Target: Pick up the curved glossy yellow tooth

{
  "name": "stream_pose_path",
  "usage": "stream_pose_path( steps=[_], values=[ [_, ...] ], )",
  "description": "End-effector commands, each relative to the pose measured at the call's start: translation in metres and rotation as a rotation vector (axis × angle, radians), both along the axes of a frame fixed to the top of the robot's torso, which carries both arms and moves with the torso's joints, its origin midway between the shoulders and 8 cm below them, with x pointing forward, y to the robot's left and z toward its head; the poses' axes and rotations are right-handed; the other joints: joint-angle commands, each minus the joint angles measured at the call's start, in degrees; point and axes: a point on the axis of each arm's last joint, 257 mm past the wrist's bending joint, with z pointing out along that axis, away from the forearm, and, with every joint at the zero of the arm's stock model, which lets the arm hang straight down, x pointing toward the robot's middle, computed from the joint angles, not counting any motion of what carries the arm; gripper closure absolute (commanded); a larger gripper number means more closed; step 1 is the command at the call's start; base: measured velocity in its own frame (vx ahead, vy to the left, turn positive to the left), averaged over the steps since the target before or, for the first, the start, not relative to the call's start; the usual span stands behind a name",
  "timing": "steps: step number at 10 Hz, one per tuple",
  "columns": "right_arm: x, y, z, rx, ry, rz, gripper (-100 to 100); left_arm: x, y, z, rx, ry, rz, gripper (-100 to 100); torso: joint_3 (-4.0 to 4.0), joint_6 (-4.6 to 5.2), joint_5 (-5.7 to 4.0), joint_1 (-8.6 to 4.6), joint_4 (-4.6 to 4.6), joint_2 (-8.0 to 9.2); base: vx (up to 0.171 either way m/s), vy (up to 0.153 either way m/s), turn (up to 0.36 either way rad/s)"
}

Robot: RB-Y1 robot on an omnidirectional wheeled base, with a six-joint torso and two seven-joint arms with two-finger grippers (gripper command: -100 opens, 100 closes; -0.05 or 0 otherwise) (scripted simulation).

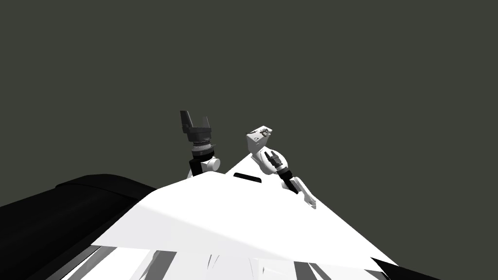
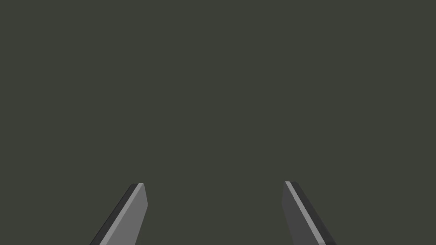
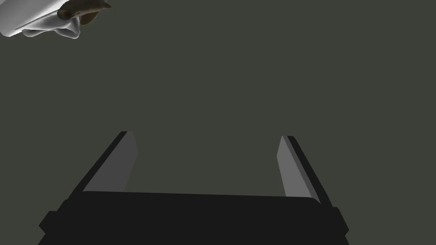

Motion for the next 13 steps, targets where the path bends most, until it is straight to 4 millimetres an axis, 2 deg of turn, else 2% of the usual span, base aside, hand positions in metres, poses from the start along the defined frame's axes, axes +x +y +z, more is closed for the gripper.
stream_pose_path(
  steps=[1, 2, 3, 4, 8, 9, 10, 11, 13],
  values=[
    [-0.002, -0.003, -0.021, -0.08, 0.014, 0.018, -100, 0.0, 0.0, 0.0, 0.0, 0.0, 0.0, 0, 0.0, 0.0, 0.0, 0.0, 0.0, 0.0, -0.088, 0.005, 0.085],
    [-0.002, -0.002, -0.022, -0.089, 0.012, 0.02, -100, 0.0, 0.0, 0.0, 0.0, 0.0, 0.0, 0, 0.0, 0.03, 0.0, 0.0, 0.0, -0.02, -0.042, 0.004, -0.003],
    [-0.003, -0.005, -0.042, -0.179, 0.024, 0.057, -100, 0.0, 0.0, 0.0, 0.0, 0.0, 0.0, 0, -0.07, 0.03, 0.0, 0.01, -0.02, -0.14, -0.067, 0.005, 0.134],
    [-0.004, -0.006, -0.049, -0.208, 0.026, 0.06, -100, 0.0, 0.0, 0.0, 0.0, 0.0, 0.0, 0, -0.06, 0.0, 0.0, 0.01, -0.02, -0.12, -0.068, 0.005, 0.086],
    [-0.008, -0.027, -0.101, -0.442, 0.055, 0.136, -100, 0.0, 0.0, 0.0, 0.0, 0.0, 0.0, 0, -0.05, -0.01, 0.02, 0.07, -0.01, -0.09, -0.071, 0.018, 0.13],
    [-0.009, -0.028, -0.103, -0.453, 0.055, 0.139, -100, 0.0, 0.0, 0.0, 0.0, 0.0, 0.0, 0, -0.08, 0.04, 0.01, 0.04, -0.02, -0.16, 0.003, 0.005, -0.015],
    [-0.009, -0.041, -0.119, -0.545, 0.062, 0.173, -100, 0.0, 0.0, 0.0, 0.0, 0.0, 0.0, 0, -0.16, 0.05, 0.0, 0.0, -0.05, -0.3, -0.036, 0.028, 0.159],
    [-0.011, -0.046, -0.128, -0.577, 0.071, 0.175, -100, 0.0, 0.0, 0.0, 0.0, 0.0, 0.0, 0, -0.14, 0.0, 0.01, 0.05, -0.05, -0.25, -0.041, 0.02, 0.122],
    [-0.012, -0.07, -0.151, -0.69, 0.091, 0.206, -100, 0.0, 0.0, 0.0, 0.0, 0.0, 0.0, 0, -0.11, -0.01, 0.02, 0.06, -0.03, -0.2, -0.046, 0.024, 0.174]
  ],
)
